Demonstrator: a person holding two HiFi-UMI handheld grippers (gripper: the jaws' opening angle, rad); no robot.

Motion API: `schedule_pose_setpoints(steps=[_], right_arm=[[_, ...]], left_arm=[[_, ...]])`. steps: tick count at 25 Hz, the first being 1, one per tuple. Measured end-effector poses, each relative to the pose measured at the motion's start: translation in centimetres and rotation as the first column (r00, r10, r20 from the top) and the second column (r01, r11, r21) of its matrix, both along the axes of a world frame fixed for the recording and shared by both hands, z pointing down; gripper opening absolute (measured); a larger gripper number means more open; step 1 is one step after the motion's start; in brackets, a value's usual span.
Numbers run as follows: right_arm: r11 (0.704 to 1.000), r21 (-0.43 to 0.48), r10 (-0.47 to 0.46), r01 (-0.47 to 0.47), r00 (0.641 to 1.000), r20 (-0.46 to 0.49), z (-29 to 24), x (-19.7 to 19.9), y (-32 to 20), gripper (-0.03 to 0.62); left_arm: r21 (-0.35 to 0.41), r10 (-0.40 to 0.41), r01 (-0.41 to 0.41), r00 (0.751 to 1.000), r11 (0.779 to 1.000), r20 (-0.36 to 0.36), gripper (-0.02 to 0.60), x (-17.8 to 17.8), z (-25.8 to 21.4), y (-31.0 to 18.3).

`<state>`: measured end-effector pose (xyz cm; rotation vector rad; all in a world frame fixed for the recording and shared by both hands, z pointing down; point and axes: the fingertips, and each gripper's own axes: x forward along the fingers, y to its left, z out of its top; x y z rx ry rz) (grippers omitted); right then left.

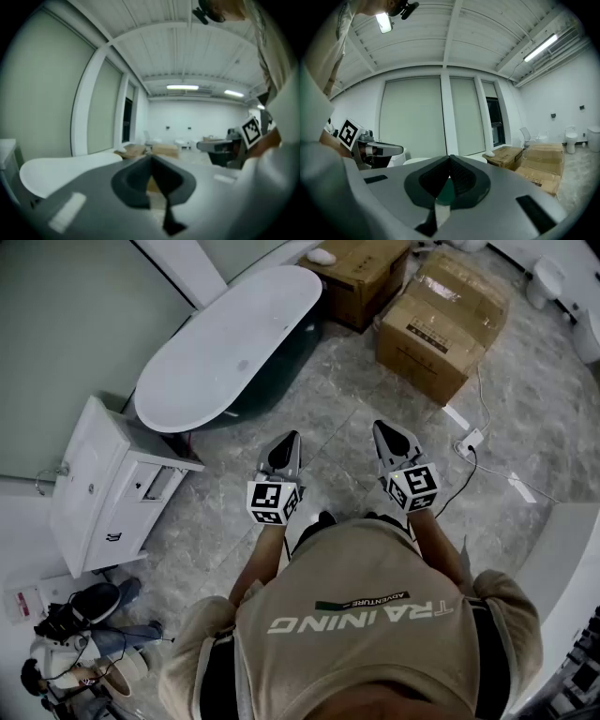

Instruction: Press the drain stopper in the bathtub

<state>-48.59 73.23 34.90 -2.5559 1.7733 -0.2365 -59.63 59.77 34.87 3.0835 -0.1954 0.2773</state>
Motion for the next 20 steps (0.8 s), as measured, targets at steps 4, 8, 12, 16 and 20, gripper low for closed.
schedule_pose_setpoints(steps=[4,8,12,16,20], right_arm=[[1.000,-0.003,0.003,-0.003,1.000,-0.016,-0.4,-0.7,-3.5,0.008],[1.000,-0.006,0.027,-0.027,1.000,-0.013,-0.4,-1.6,-6.8,0.008],[0.999,-0.016,0.037,-0.037,0.999,-0.019,-0.3,-2.3,-9.0,0.008],[0.998,-0.053,0.031,-0.032,0.999,-0.021,0.3,-1.5,-11.0,0.008],[0.997,-0.077,0.032,-0.031,0.999,0.016,1.4,0.9,-11.1,0.008]], left_arm=[[0.024,0.042,-0.042,0.999,0.999,-0.013,0.002,0.4,-0.6,-3.1],[0.012,0.063,-0.063,0.998,0.998,-0.016,0.002,0.0,-0.3,-6.4],[-0.012,0.082,-0.082,0.997,0.997,-0.008,0.002,-0.8,0.6,-8.2],[-0.053,0.068,-0.067,0.998,0.996,0.014,0.002,-0.3,2.4,-10.3],[-0.088,0.064,-0.060,0.997,0.994,0.041,0.002,2.1,3.7,-10.4]])
